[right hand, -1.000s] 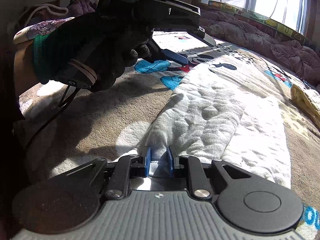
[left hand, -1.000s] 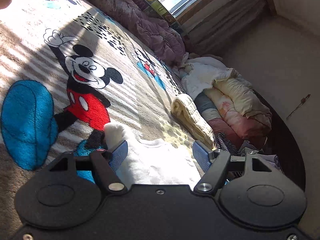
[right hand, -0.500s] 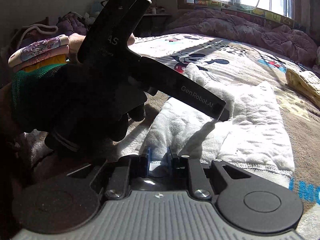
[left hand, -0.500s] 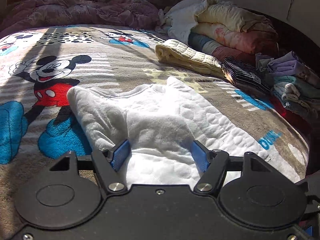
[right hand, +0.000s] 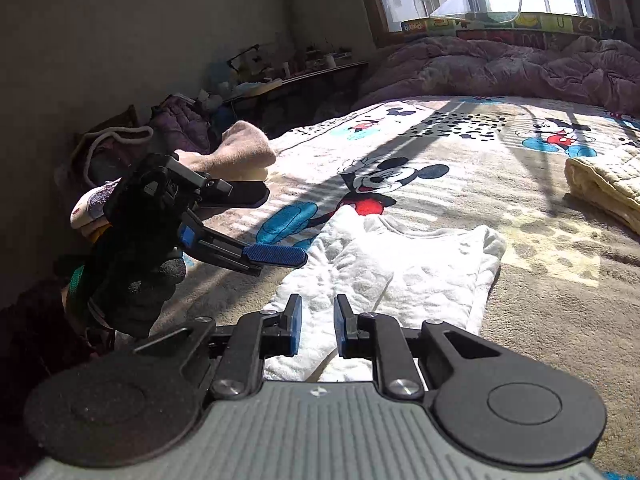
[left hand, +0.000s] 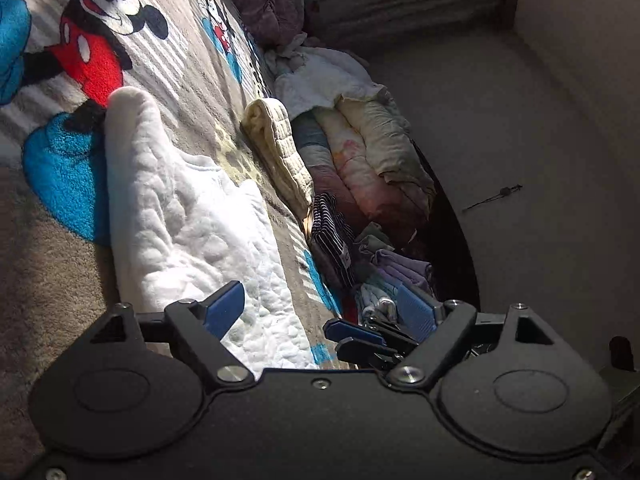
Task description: Fold clothes
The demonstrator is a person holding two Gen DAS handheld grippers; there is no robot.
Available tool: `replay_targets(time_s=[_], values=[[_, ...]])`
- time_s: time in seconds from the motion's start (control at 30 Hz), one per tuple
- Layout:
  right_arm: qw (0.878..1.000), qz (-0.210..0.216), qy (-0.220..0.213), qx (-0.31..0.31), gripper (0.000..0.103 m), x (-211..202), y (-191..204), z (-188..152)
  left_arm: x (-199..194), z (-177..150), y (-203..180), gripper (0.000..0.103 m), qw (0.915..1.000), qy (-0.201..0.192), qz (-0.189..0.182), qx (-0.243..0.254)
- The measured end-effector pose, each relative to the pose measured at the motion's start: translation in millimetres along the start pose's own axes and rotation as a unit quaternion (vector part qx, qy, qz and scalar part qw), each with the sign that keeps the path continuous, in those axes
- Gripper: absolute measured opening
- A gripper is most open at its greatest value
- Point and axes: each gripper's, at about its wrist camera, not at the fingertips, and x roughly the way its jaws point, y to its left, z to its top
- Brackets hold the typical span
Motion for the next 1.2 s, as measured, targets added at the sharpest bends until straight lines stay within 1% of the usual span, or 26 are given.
replay_targets(time_s=[0.07,0.13,0.17,0.2,0.23,0.27,0.3,0.33,0.37,0.4,0.5,0.6,0.7,0.73,0.77,0.8,0.83,0.87,0.9,0.93,1.0,1.03,1.1,1.13,1.17,1.2], values=[[0.999,0.037,0.007,0.027,0.02,22.5,-22.9,5.4,12.4,-0.1,6.6,0.085,0.9993,0.026,0.026,-0.001],[0.995,0.074,0.018,0.058,0.02,46.7,-45.3,7.3,22.7,-0.9,14.1,0.077,0.9981,0.043,0.044,0.003],[0.994,0.075,0.037,0.071,0.019,61.3,-53.8,2.8,26.6,-1.2,17.9,0.075,0.9976,0.048,0.049,0.006],[0.993,0.06,0.073,0.065,0.017,79.0,-59.8,-6.2,26.6,0.7,20.1,0.066,0.9973,0.051,0.054,0.0],[0.991,0.044,0.11,0.057,0.007,96.9,-65.7,-15.7,26.6,2.6,22.2,0.06,0.9969,0.053,0.059,-0.006],[0.99,0.055,0.107,0.071,0.006,98.1,-71.3,-20.1,26.7,4.3,24.5,0.05,0.9964,0.055,0.064,-0.012],[0.989,0.07,0.1,0.088,0.003,97.8,-76.9,-23.9,27.4,4.6,28.1,0.037,0.9956,0.055,0.074,-0.015],[0.987,0.084,0.093,0.105,0.003,97.4,-82.5,-27.8,28.0,4.8,31.8,0.031,0.9948,0.054,0.084,-0.018],[0.988,0.084,0.089,0.094,0.003,97.5,-79.6,-30.2,28.6,4.9,34.8,0.017,0.9939,0.053,0.094,-0.021],[0.988,0.086,0.085,0.093,0.002,97.6,-79.3,-32.3,28.9,3.3,33.1,0.005,0.9934,0.051,0.101,-0.015],[0.985,0.1,0.087,0.114,0.001,98.1,-86.9,-32.6,29.8,-1.3,28.0,0.005,0.9914,0.043,0.123,0.002],[0.983,0.1,0.095,0.125,0.0,99.5,-87.2,-29.8,30.7,-5.9,22.8,0.005,0.9887,0.035,0.145,0.018],[0.985,0.078,0.107,0.113,0.0,101.5,-79.0,-23.8,31.5,-10.5,17.7,0.005,0.9852,0.027,0.166,0.034],[0.985,0.07,0.111,0.111,0.001,102.4,-75.6,-21.9,30.4,-11.6,16.1,0.005,0.9849,0.023,0.168,0.035],[0.985,0.061,0.114,0.112,0.001,103.5,-72.7,-20.3,27.6,-12.0,16.1,0.005,0.9861,0.016,0.163,0.024],[0.985,0.053,0.114,0.115,0.001,102.7,-70.7,-19.1,23.1,-12.7,14.1,0.013,0.9887,0.01,0.148,0.023],[0.985,0.047,0.113,0.12,0.003,101.0,-68.3,-16.7,18.9,-12.9,8.1,0.023,0.9904,0.002,0.135,0.031],[0.986,0.041,0.109,0.119,0.004,93.0,-67.3,-14.8,14.5,-13.0,2.1,0.045,0.9918,-0.007,0.122,0.038],[0.987,0.036,0.103,0.115,0.01,87.4,-64.1,-11.9,8.1,-11.9,-3.8,0.065,0.9925,-0.02,0.112,0.044],[0.988,0.04,0.094,0.112,0.016,80.2,-61.3,-9.9,1.7,-10.8,-9.6,0.07,0.993,-0.033,0.102,0.05],[0.99,0.057,0.07,0.111,0.017,62.2,-58.0,-5.6,-10.7,-5.9,-15.3,0.072,0.9928,-0.053,0.09,0.058],[0.99,0.063,0.059,0.112,0.022,53.3,-58.5,-3.6,-16.6,-2.4,-11.6,0.072,0.9928,-0.061,0.09,0.05],[0.991,0.059,0.035,0.117,0.03,38.6,-65.1,0.4,-26.0,5.4,-4.0,0.073,0.992,-0.074,0.095,0.038],[0.99,0.058,0.022,0.127,0.033,32.8,-71.9,1.9,-29.6,9.7,-0.1,0.073,0.9914,-0.079,0.099,0.034],[0.99,0.044,0.011,0.137,0.034,30.2,-81.2,3.3,-31.9,14.4,3.2,0.073,0.9907,-0.083,0.104,0.03],[0.989,0.03,0.0,0.147,0.037,27.9,-90.7,4.6,-34.3,21.6,8.1,0.073,0.9897,-0.086,0.111,0.026]])
